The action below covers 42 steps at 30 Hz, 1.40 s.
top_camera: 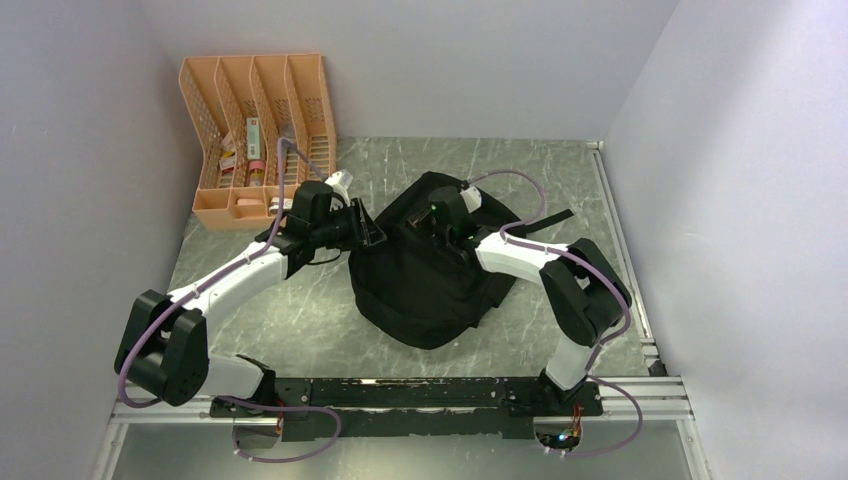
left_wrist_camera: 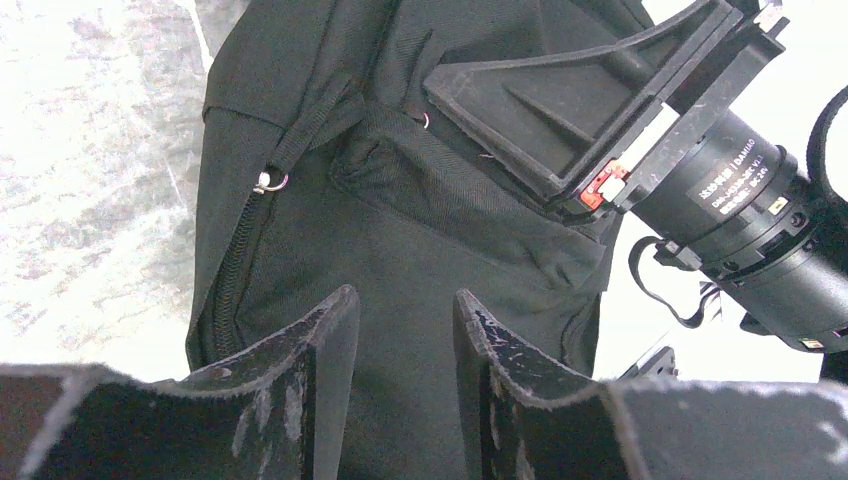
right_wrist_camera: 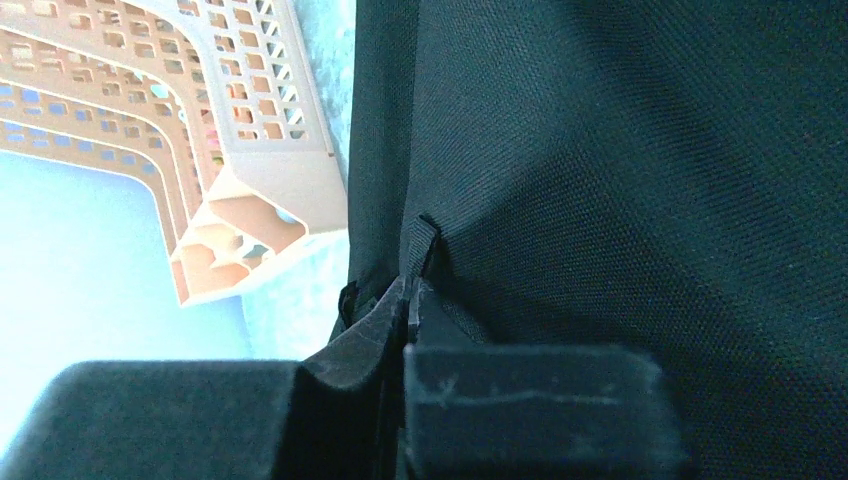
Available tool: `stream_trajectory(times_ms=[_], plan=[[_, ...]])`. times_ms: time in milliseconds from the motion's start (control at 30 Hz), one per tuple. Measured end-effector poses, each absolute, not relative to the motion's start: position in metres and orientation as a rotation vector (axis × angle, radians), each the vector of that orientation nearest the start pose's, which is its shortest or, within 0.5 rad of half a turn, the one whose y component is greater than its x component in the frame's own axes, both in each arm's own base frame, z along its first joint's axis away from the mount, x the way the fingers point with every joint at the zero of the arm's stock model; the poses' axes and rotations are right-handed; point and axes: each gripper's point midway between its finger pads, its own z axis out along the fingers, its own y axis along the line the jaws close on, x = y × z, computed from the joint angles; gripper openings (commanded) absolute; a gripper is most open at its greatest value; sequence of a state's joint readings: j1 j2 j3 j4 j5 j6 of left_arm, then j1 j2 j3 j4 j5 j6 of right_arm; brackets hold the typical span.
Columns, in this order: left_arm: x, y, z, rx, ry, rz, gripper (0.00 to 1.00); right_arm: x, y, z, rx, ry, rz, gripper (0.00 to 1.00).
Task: Pack the student bag
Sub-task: Zip the student bag at the center of the board.
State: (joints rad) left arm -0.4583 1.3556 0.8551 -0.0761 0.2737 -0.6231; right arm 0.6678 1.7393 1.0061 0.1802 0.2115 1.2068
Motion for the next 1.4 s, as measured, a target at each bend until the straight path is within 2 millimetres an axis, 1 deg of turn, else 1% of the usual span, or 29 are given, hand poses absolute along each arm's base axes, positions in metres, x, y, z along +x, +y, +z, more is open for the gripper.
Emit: stream_trajectory(times_ms=[167, 333, 467, 633, 700, 833, 867, 933, 967, 1000, 1033, 1200, 1267, 1300, 1400], plan=[[0.316, -0.235, 0.149, -0.034, 2.272, -0.905, 0.45, 0.39, 0.307, 0.112, 0.691, 2.104, 0.863, 0.0], [0.316, -0.235, 0.15, -0.073, 2.276, -0.92, 0.45, 0.388, 0.305, 0.119, 0.624, 2.069, 0.874, 0.0], [0.318, -0.236, 0.149, -0.152, 2.289, -0.946, 0.47, 0.384, 0.304, 0.13, 0.555, 2.024, 0.912, 0.0], [0.326, -0.242, 0.147, -0.256, 2.309, -0.993, 0.48, 0.377, 0.306, 0.145, 0.477, 1.962, 0.989, 0.0], [0.331, -0.245, 0.15, -0.281, 2.306, -1.007, 0.47, 0.373, 0.307, 0.15, 0.443, 1.94, 1.014, 0.0], [0.342, -0.252, 0.169, -0.303, 2.267, -1.042, 0.48, 0.369, 0.306, 0.159, 0.401, 1.906, 1.036, 0.0], [0.343, -0.253, 0.172, -0.304, 2.26, -1.046, 0.48, 0.368, 0.305, 0.161, 0.397, 1.9, 1.036, 0.01], [0.345, -0.253, 0.177, -0.307, 2.251, -1.052, 0.48, 0.369, 0.304, 0.163, 0.401, 1.897, 1.028, 0.1], [0.345, -0.253, 0.177, -0.308, 2.251, -1.052, 0.47, 0.369, 0.303, 0.163, 0.406, 1.904, 1.019, 0.21], [0.345, -0.253, 0.176, -0.308, 2.252, -1.052, 0.47, 0.371, 0.301, 0.162, 0.416, 1.917, 0.998, 0.3], [0.345, -0.253, 0.176, -0.308, 2.252, -1.052, 0.47, 0.372, 0.301, 0.161, 0.426, 1.931, 0.981, 0.33], [0.345, -0.252, 0.175, -0.311, 2.258, -1.044, 0.47, 0.381, 0.3, 0.166, 0.463, 1.972, 0.921, 0.42], [0.344, -0.252, 0.173, -0.315, 2.265, -1.039, 0.47, 0.384, 0.302, 0.167, 0.476, 1.987, 0.91, 0.43], [0.344, -0.251, 0.173, -0.315, 2.267, -1.037, 0.47, 0.385, 0.302, 0.166, 0.481, 1.993, 0.906, 0.43], [0.343, -0.251, 0.172, -0.314, 2.272, -1.032, 0.46, 0.387, 0.303, 0.155, 0.502, 2.036, 0.877, 0.44]])
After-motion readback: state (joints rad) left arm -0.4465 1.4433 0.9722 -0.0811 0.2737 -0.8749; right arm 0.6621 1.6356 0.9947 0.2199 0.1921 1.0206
